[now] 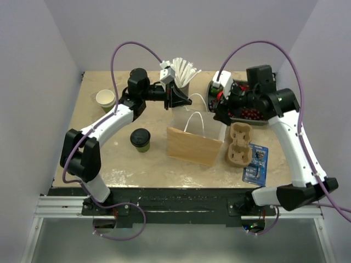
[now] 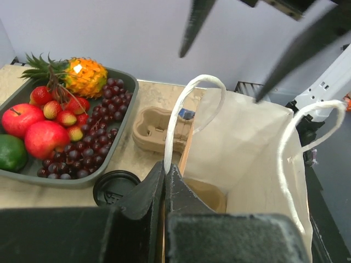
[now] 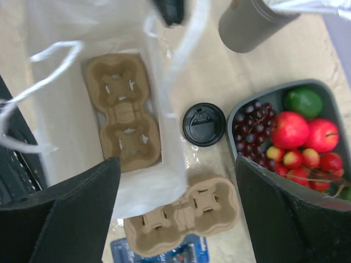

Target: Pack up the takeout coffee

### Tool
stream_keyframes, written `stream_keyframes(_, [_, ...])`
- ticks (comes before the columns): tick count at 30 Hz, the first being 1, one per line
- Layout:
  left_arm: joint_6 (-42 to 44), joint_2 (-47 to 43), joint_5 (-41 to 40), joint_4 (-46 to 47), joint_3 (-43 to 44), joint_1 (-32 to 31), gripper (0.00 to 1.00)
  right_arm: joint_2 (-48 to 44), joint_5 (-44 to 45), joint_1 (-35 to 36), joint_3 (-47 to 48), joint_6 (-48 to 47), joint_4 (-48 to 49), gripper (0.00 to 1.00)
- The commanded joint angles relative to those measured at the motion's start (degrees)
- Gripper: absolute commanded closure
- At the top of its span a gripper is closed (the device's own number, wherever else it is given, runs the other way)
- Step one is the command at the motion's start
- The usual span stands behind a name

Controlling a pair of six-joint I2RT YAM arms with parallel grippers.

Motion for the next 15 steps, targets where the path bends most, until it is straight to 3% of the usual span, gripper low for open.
stream_keyframes(1, [5.44, -3.29, -1.41, -5.8, 1.78, 0.07, 1.0, 3.31, -17.18, -9.02, 2.29, 8.0, 1.72, 0.18])
stream_keyframes(5, [5.7, -3.47, -1.94, -7.12, 2.13, 0.07, 1.0, 3.67, -22.82, -10.71, -0.7, 5.55, 1.54, 0.23])
stream_keyframes(15, [6.67, -4.17, -3.08, -9.84, 2.66, -0.19, 1.0, 5.24, -28.28, -10.79, -5.19, 5.11, 6.54, 0.2])
